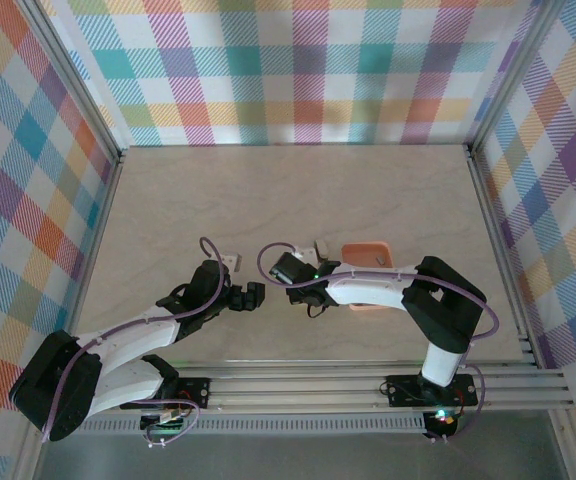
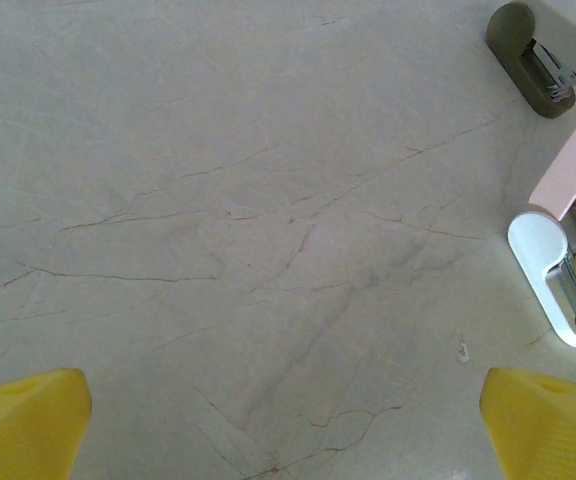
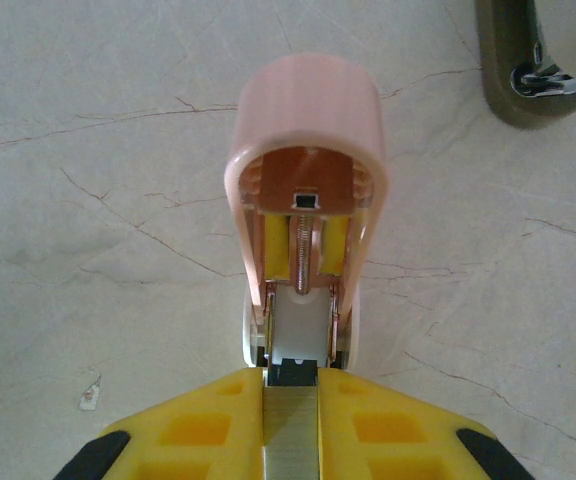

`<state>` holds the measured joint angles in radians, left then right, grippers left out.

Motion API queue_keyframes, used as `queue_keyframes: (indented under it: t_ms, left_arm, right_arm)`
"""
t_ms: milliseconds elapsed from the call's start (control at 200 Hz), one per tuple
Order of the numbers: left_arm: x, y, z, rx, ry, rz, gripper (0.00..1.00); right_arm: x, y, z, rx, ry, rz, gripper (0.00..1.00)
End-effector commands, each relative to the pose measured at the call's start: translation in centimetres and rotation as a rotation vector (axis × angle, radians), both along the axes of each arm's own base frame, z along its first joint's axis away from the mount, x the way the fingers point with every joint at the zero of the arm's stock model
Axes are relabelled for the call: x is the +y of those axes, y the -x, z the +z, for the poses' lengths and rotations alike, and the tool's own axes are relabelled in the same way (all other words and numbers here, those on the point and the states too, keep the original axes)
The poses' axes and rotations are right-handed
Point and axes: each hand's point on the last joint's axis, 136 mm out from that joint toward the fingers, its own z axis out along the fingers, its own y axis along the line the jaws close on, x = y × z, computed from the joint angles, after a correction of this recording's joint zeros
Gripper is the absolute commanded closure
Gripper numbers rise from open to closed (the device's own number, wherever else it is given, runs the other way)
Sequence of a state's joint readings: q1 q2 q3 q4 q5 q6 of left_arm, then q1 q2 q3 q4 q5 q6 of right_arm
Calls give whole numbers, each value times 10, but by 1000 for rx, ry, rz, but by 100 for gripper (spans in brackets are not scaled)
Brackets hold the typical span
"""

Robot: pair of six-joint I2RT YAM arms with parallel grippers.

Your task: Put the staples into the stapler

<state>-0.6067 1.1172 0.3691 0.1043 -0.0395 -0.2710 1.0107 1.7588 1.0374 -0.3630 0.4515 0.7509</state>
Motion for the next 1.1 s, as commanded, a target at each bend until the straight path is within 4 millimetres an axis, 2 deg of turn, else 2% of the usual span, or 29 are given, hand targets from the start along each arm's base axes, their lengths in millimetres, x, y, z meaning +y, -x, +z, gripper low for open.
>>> queue_keyframes:
  t_ms: [0,770,925,1095]
  left_arm:
    - [-2,0,4,-16,-10,-11,0]
    - [-2,0,4,-17,-10,-11,0]
    - [-2,0,5,-18,-8,-12,0]
    - [-4,-1,6,-18,-4,-19,0]
  right_arm:
    - [-8,1,-15,41,26,-13,82]
    - [-8,1,-16,45,33,-19,76]
    - [-6,0,-7,29,12,-14,76]
    - [-7,0,13,-5,-32,-11,73]
